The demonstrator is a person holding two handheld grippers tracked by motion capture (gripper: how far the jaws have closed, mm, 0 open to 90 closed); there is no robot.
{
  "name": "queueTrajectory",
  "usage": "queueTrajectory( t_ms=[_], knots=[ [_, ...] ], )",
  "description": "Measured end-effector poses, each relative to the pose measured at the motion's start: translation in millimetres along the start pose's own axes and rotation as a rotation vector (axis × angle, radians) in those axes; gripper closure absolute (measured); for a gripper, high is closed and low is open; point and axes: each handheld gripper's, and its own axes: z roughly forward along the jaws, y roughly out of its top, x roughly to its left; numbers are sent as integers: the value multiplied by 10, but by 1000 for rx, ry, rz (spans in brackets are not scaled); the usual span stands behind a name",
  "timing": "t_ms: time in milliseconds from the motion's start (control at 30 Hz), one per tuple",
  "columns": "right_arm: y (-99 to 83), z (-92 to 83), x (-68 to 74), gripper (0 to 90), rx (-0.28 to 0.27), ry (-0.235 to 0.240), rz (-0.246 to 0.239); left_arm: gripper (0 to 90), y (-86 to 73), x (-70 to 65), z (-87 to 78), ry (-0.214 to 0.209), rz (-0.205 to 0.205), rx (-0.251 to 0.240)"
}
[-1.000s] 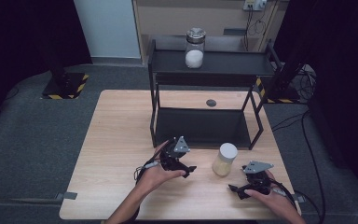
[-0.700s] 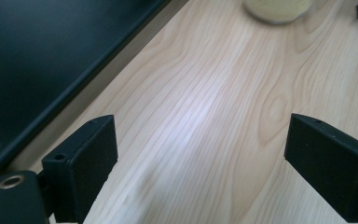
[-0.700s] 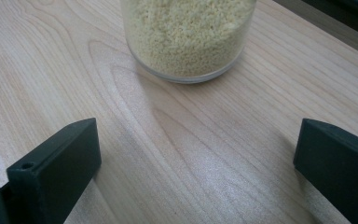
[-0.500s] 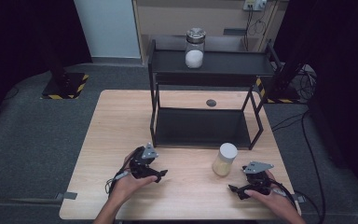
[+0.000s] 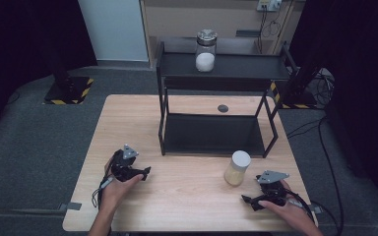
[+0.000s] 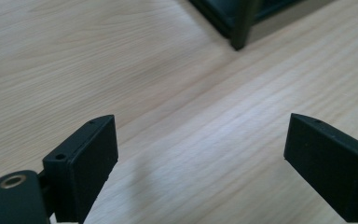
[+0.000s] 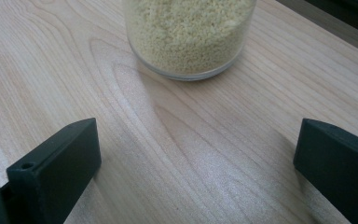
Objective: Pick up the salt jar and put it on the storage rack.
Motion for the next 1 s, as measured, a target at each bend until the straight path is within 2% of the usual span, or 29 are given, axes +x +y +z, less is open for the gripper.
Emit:
queueTrajectory(
  t_ms=[133,167,300,433,500,633,733,867,933,1000],
  knots=[
    [0,0,0,12,0,0,-1,82,-61,74,-12,56,-37,7],
    [0,0,0,12,0,0,0,82,-94,119,-10,69,-64,11],
    [0,0,0,12,0,-1,-1,79,-135,166,-19,78,-90,6],
    [0,0,1,13,0,-1,-1,74,-162,176,-24,81,-94,-4],
    [0,0,1,12,0,-1,-1,72,-176,200,-9,72,-109,0],
    [-3,0,2,12,-1,-1,0,68,-194,222,18,86,-130,20],
    [-4,0,1,12,-2,-1,0,67,-180,202,43,97,-115,36],
    [-4,0,1,12,-2,-1,0,65,-187,214,50,89,-130,28],
    [-4,0,1,12,-2,-1,0,61,-167,208,73,86,-118,51],
    [-4,0,1,12,-2,-1,0,45,-169,196,81,90,-112,50]
  ],
)
